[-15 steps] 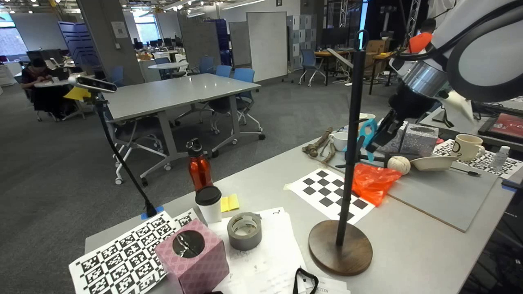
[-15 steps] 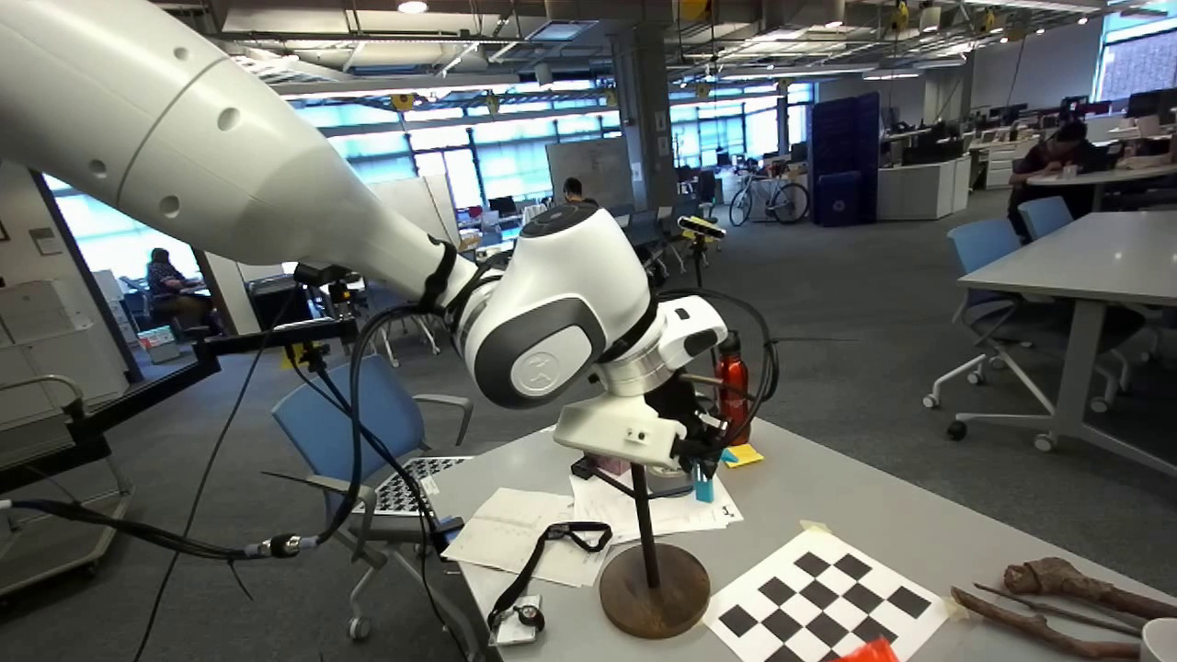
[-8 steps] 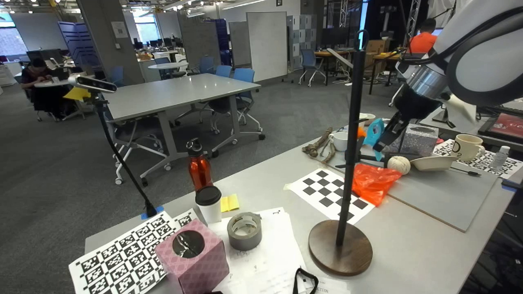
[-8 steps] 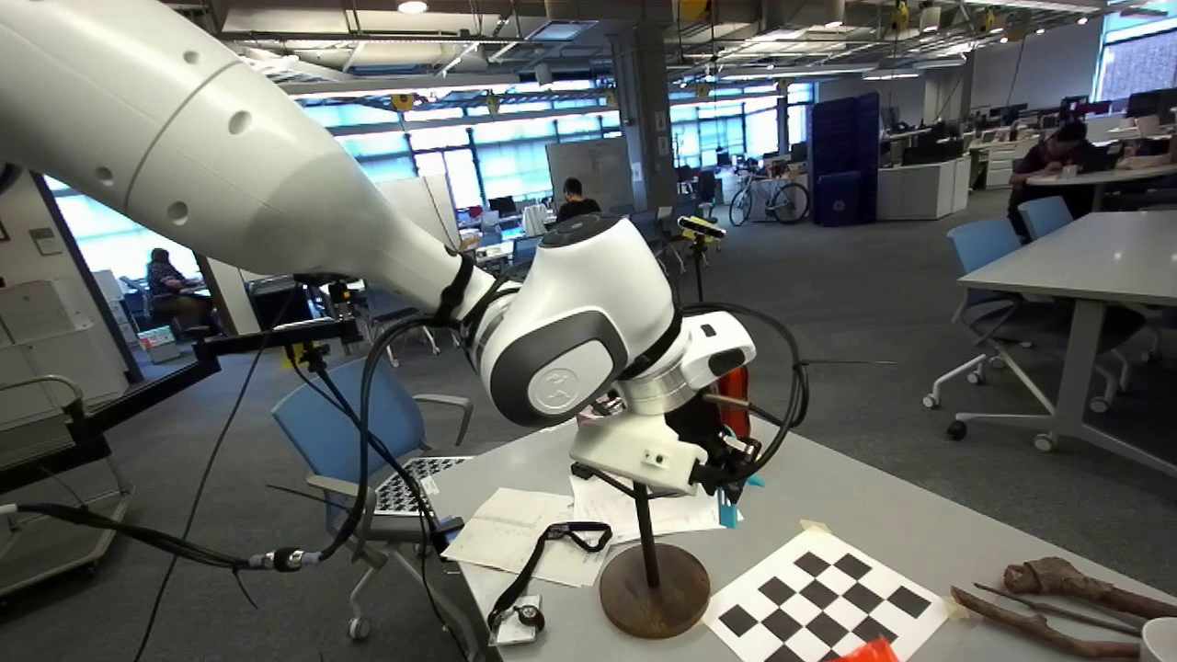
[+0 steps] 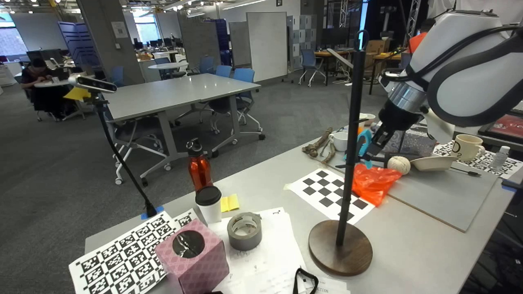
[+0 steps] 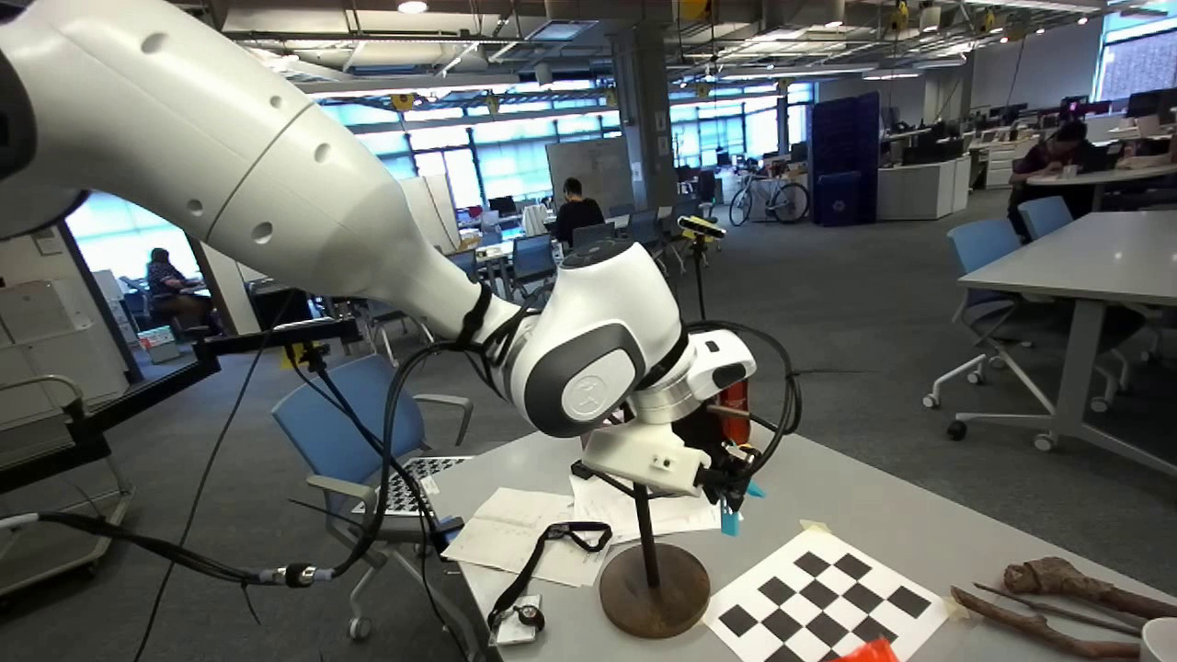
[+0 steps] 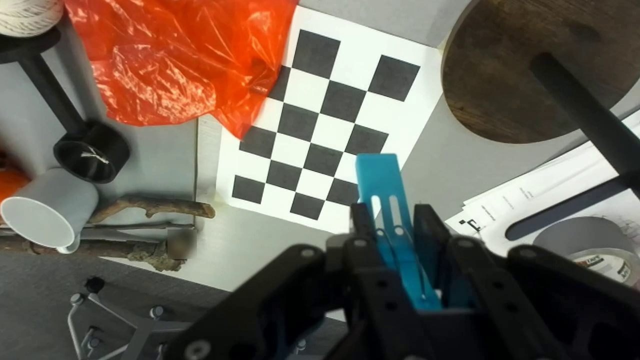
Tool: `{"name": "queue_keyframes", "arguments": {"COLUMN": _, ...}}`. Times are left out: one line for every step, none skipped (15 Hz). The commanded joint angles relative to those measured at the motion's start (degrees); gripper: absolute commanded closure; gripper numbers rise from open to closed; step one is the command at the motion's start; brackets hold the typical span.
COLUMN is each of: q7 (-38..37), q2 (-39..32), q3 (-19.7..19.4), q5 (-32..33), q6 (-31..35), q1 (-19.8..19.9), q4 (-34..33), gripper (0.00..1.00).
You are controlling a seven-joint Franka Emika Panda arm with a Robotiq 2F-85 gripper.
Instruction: Remove the blue clip from the upper hook on the wooden stand and place it on the lower hook
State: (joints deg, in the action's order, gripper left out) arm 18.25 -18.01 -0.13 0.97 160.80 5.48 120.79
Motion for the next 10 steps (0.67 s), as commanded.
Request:
{"name": "queue_keyframes", "arguments": {"q7": -2.73, "q2": -2.99, "q3": -0.19, "q5": 2.17, "q6": -2.24, "q1": -1.26, "q4": -3.38, "gripper": 0.93}}
{"name": "queue_keyframes", "arguments": {"q7": -3.1, "q2": -3.34, "q3": -0.29, "q5": 2.46, "q6": -2.07, "q1": -1.51, "q4": -3.24, "gripper": 0.93}}
{"name": "queue_keyframes", "arguments": {"q7": -3.23, "q2": -3.57, "q3": -0.23, "q5": 2.45, "q6": -1.73, "q1": -1.53, "q4": -2.93, "gripper": 0.93}}
{"name": "queue_keyframes", "arguments": {"q7": -3.31, "q2": -3.75, "q3": -0.12, "q5": 2.34, "q6": -1.52, "q1": -1.51, "q4": -2.67, "gripper": 0.93}}
{"name": "queue_keyframes", "arguments": {"q7": -3.09, "q2": -3.87, "q3": 0.1, "q5": 2.11, "q6": -1.21, "q1": -1.38, "q4": -2.3, "gripper": 0.93}}
{"name": "queue_keyframes", "arguments": {"q7": -2.85, "q2": -3.9, "q3": 0.37, "q5": 1.91, "q6": -0.92, "q1": -1.27, "q4": -1.85, "gripper": 0.93}}
{"name": "queue_keyframes", "arguments": {"q7": -2.98, "q2": -3.94, "q3": 0.33, "q5": 2.09, "q6": -0.57, "q1": -1.42, "q4": -1.51, "gripper": 0.93}}
{"name": "queue_keyframes", "arguments": {"q7": -3.34, "q2": -3.92, "q3": 0.1, "q5": 2.54, "q6": -0.2, "q1": -1.77, "q4": -1.16, "gripper": 0.93}}
{"name": "queue_keyframes", "arguments": {"q7": -3.49, "q2": -3.96, "q3": -0.02, "q5": 2.79, "q6": 0.03, "q1": -1.97, "q4": -0.93, "gripper": 0.93}}
{"name": "queue_keyframes", "arguments": {"q7": -3.41, "q2": -3.92, "q3": 0.03, "q5": 2.87, "q6": 0.07, "q1": -2.07, "q4": -0.68, "gripper": 0.93}}
